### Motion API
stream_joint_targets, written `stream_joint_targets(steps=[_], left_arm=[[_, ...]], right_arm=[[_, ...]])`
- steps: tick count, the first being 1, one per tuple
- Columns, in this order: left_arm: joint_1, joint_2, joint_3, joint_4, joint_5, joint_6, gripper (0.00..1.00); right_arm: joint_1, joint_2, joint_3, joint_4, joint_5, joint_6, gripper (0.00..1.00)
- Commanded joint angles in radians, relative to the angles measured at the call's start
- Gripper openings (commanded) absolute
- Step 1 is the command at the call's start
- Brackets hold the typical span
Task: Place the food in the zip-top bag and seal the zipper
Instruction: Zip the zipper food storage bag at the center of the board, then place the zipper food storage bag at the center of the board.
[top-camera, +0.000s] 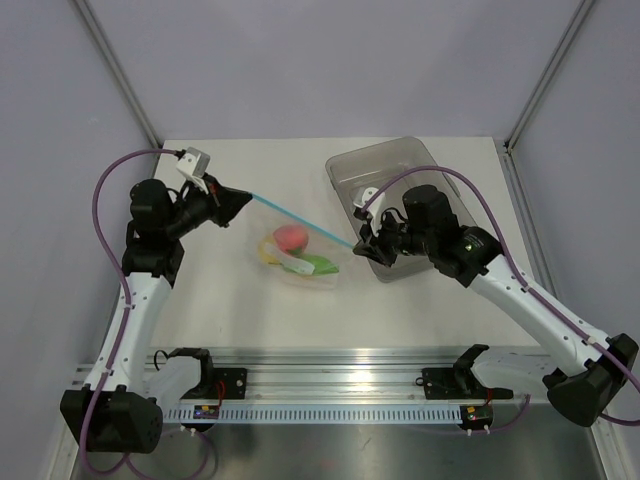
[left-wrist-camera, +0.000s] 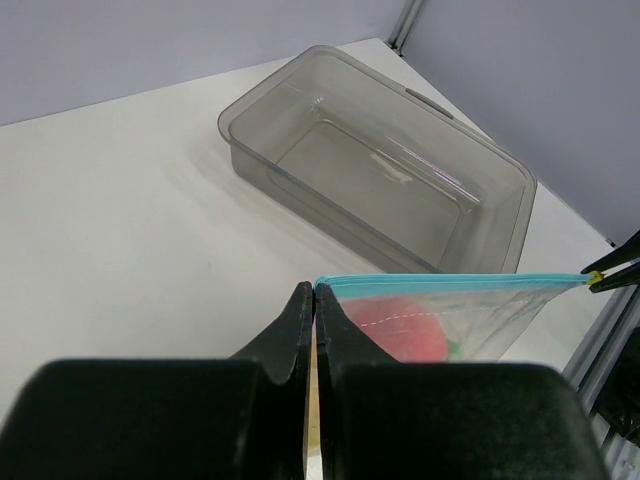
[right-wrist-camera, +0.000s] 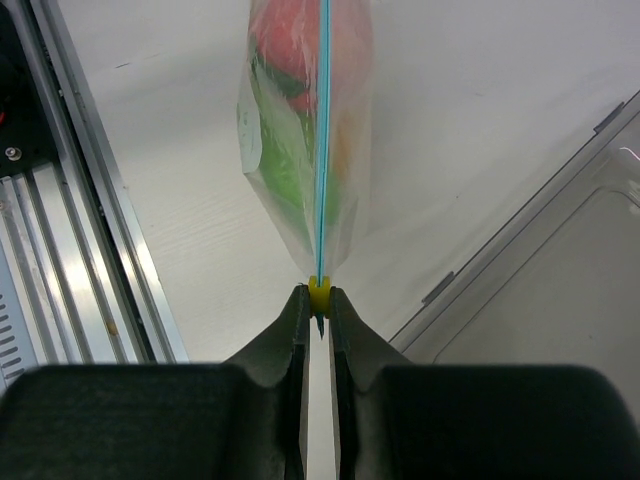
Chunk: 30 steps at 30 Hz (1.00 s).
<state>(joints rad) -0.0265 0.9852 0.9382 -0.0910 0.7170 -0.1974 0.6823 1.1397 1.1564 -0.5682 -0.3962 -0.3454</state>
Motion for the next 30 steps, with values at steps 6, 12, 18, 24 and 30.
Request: stream_joint_targets(steps=[6, 12, 18, 24, 30], left_arm=[[0.065, -0.011, 0.013, 0.109, -0.093, 0.009, 0.00], [0.074, -0.003, 0.016, 0.123, -0.083, -0.005, 0.00], [0.074, 0.009, 0.020, 0.155, -0.038, -0.039, 0.00], [0.074, 0.110, 0.126, 0.163, -0.005, -0.054, 0.00], [0.076, 0.199, 0.240, 0.148, -0.048, -0.031, 0.00]], right_arm=[[-0.013, -0.009, -0.021, -0.075, 0.105, 0.005, 0.00], [-0.020, -0.054, -0.049, -0.061, 0.105, 0.017, 0.00], [-0.020, -0.011, 0.003, 0.016, 0.112, 0.005, 0.01], [-0.020, 0.204, 0.216, 0.194, 0.209, -0.058, 0.02], [-0.020, 0.422, 0.428, 0.298, 0.244, -0.101, 0.01]])
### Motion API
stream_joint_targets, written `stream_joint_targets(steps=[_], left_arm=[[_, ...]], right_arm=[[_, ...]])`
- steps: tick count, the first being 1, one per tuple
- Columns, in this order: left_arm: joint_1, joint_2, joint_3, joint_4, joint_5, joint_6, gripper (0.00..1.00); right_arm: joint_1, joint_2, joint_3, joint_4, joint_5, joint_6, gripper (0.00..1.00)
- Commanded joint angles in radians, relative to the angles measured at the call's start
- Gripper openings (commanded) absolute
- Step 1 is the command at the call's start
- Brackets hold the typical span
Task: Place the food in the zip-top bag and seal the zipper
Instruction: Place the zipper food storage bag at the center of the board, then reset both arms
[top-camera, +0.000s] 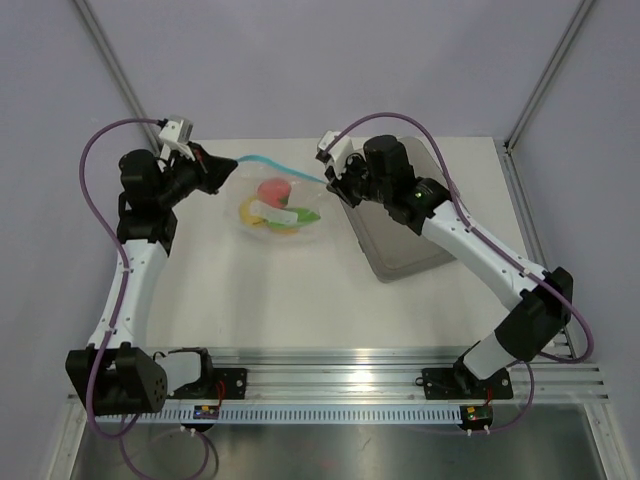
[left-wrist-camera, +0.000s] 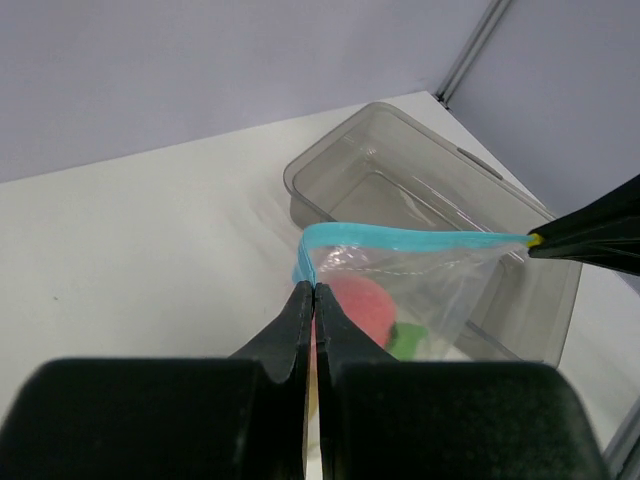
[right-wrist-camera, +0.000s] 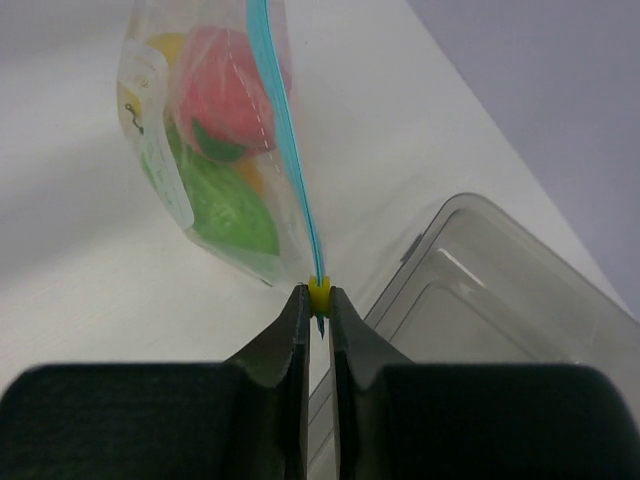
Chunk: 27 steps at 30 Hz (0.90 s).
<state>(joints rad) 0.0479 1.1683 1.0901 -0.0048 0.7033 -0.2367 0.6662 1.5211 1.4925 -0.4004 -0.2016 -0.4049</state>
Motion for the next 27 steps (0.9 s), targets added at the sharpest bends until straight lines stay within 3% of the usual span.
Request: stream_joint_targets(steps=[1, 3, 4, 5, 6, 7, 8, 10, 11, 16, 19, 20, 22, 25, 27], left_arm=[[0.006, 0.017, 0.100, 0.062, -0.042, 0.007, 0.00], [0.021, 0.013, 0.100, 0.074, -0.033, 0.004, 0.03], [0.027, 0.007, 0.096, 0.056, -0.018, 0.004, 0.16], [0.036, 0.001, 0.090, 0.046, 0.004, 0.002, 0.37], [0.050, -0.008, 0.074, 0.037, 0.024, -0.003, 0.77], [0.055, -0.044, 0.056, 0.029, 0.018, -0.009, 0.93], [0.058, -0.065, 0.004, 0.022, 0.001, -0.016, 0.99], [0.066, -0.123, -0.051, 0.026, -0.033, -0.032, 0.99], [0.066, -0.180, -0.079, 0.028, -0.054, -0.036, 0.99], [0.066, -0.291, -0.125, -0.048, -0.134, -0.024, 0.99], [0.066, -0.314, -0.101, -0.116, -0.152, -0.036, 0.99], [0.066, -0.315, -0.096, -0.133, -0.168, -0.052, 0.99], [0.067, -0.315, -0.095, -0.173, -0.197, -0.099, 0.99], [0.066, -0.292, -0.093, -0.256, -0.238, -0.164, 0.99], [0.066, -0.276, -0.084, -0.306, -0.237, -0.164, 0.99]], right_arm=[[-0.002, 0.060, 0.098, 0.150, 0.050, -0.037, 0.02], [0.001, 0.070, 0.094, 0.170, 0.001, -0.034, 0.03], [0.003, 0.064, 0.086, 0.170, -0.019, -0.032, 0.07], [0.015, 0.056, 0.046, 0.176, -0.048, -0.031, 0.10], [0.021, 0.042, 0.020, 0.181, -0.068, -0.034, 0.17], [0.029, 0.007, -0.013, 0.189, -0.082, -0.037, 0.26], [0.041, -0.013, -0.090, 0.202, -0.091, -0.037, 0.44], [0.076, -0.076, -0.164, 0.230, -0.121, -0.029, 0.55], [0.087, -0.096, -0.225, 0.233, -0.127, -0.019, 0.70], [0.111, -0.231, -0.357, 0.218, -0.108, 0.081, 0.73], [0.110, -0.321, -0.423, 0.216, -0.010, 0.138, 0.75], [0.110, -0.337, -0.425, 0.194, 0.096, 0.212, 0.80], [0.110, -0.358, -0.411, 0.161, 0.268, 0.323, 0.99], [0.105, -0.311, -0.274, -0.092, 0.631, 0.501, 0.99], [0.104, -0.274, -0.226, -0.191, 0.733, 0.541, 0.99]])
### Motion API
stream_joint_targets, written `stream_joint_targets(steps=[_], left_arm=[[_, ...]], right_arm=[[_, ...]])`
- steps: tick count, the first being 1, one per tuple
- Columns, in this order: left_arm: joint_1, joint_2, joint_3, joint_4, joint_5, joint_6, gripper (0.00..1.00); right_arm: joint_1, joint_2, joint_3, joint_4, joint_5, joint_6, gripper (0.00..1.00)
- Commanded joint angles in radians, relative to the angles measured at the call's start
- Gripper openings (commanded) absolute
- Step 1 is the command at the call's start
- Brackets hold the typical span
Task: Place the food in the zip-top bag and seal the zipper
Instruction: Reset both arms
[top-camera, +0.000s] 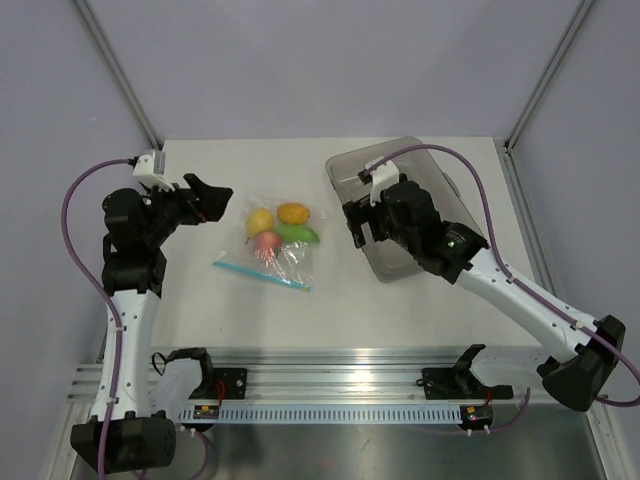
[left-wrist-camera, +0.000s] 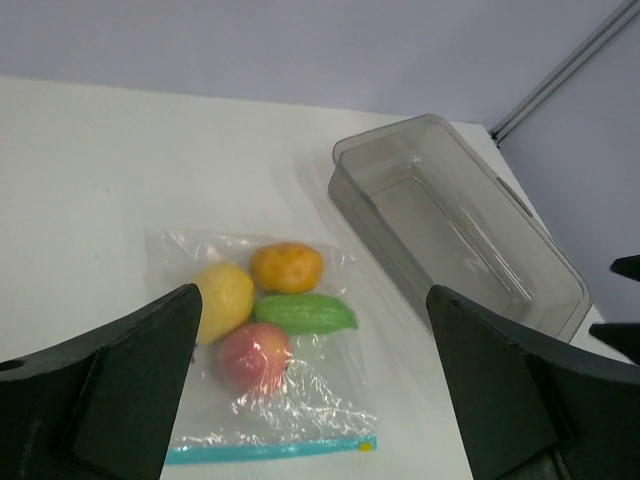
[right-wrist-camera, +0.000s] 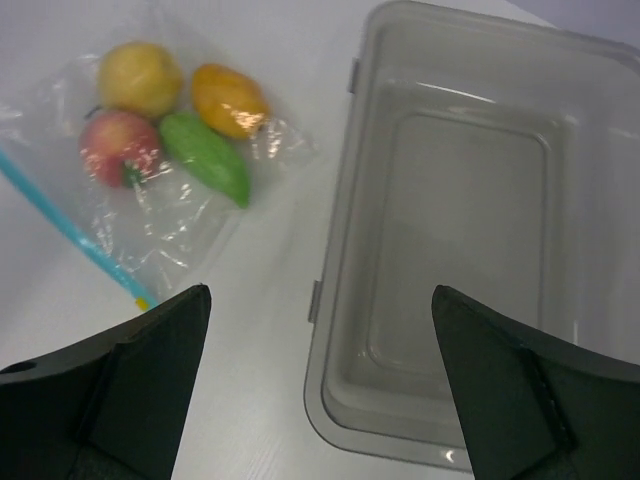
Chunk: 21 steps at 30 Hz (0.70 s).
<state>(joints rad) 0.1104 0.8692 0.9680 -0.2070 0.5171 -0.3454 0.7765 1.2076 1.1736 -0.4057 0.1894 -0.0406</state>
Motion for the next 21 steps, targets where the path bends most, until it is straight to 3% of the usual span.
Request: stream_joint_targets(steps=[1, 5, 7, 11, 21], left_arm=[[0.003, 0.046, 0.041, -0.159, -0.051, -0.053, 0.99], [0.002, 0.065, 0.052, -0.273, -0.174, -0.055, 0.99], [0.003, 0.050, 0.035, -0.307, -0.218, -0.049, 0.99], [0.003, 0.010, 0.012, -0.330, -0.261, -0.030, 0.99], [0.002, 0.060, 0.097, -0.351, -0.186, -0.044, 0.99]], right_arm=[[-0.009, 0.071, 0.113, -0.229, 0.381, 0.195, 1.00], [-0.028, 0.122, 0.179, -0.435, 0.479, 0.368, 0.99], [-0.026, 0.115, 0.164, -0.450, 0.507, 0.427, 0.99], [-0.028, 0.057, 0.068, -0.427, 0.521, 0.524, 0.99], [-0.026, -0.106, 0.015, -0.314, 0.490, 0.505, 1.00]])
